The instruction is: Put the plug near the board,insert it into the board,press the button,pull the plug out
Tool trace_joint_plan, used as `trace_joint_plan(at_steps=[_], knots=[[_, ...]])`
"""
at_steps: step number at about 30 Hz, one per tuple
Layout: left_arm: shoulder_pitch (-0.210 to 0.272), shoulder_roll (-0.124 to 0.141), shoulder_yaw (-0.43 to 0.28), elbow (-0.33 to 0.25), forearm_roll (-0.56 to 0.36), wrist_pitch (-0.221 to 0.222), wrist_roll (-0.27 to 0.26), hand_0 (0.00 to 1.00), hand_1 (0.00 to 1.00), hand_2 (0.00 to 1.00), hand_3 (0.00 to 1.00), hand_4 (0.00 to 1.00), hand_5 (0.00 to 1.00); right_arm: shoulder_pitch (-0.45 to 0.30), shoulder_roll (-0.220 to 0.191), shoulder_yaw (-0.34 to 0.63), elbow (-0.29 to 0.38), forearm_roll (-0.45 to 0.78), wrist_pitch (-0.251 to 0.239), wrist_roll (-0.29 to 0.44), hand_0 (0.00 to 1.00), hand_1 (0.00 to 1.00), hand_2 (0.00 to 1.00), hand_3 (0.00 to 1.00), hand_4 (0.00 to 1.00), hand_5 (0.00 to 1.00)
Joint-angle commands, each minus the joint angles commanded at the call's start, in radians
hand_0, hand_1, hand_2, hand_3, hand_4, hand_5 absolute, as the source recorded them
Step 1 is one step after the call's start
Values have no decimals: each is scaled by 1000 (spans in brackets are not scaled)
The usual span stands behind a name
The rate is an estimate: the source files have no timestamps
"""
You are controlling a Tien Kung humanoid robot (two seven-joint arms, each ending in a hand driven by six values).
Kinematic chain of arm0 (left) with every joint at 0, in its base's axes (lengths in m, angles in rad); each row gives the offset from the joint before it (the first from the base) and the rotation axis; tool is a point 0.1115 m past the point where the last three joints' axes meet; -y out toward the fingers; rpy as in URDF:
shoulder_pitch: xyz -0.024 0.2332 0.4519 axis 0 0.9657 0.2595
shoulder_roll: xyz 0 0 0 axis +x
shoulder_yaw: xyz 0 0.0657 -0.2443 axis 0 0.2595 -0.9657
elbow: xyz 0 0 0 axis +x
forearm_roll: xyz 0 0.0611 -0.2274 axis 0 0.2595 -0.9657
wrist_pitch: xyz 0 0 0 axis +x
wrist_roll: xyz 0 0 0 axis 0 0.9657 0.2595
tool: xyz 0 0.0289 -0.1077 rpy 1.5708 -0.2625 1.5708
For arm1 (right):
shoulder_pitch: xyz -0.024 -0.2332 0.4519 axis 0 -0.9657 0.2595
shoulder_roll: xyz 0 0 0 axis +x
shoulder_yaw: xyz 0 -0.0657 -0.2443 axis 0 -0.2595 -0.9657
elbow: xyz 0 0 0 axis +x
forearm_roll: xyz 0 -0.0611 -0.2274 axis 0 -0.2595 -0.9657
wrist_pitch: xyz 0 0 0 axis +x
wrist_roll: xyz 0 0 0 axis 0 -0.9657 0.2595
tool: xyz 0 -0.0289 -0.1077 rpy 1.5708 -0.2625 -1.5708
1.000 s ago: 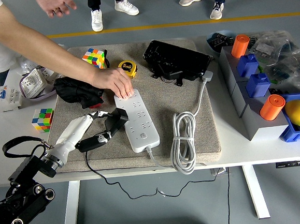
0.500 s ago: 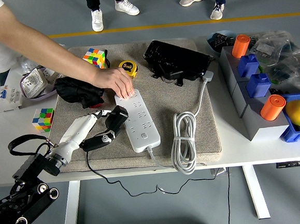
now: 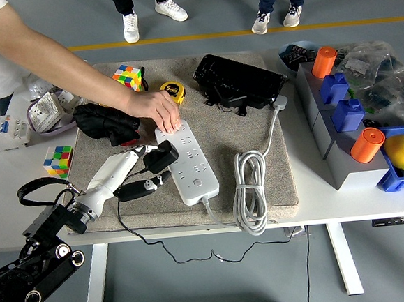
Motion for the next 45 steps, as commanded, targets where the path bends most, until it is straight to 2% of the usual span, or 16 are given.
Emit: trace_joint_plan(at_steps=[27, 45], knots=[[-64, -9, 65, -8, 20, -21, 31, 761, 800, 802, 767, 798, 824, 0, -1, 3, 3, -2, -1, 1, 606, 621, 623, 549, 992, 405], [-67, -6, 53, -29, 8, -15, 16, 762, 803, 805, 766, 805, 830, 1, 1, 6, 2, -5, -1, 2, 606, 622, 622, 549, 992, 405]])
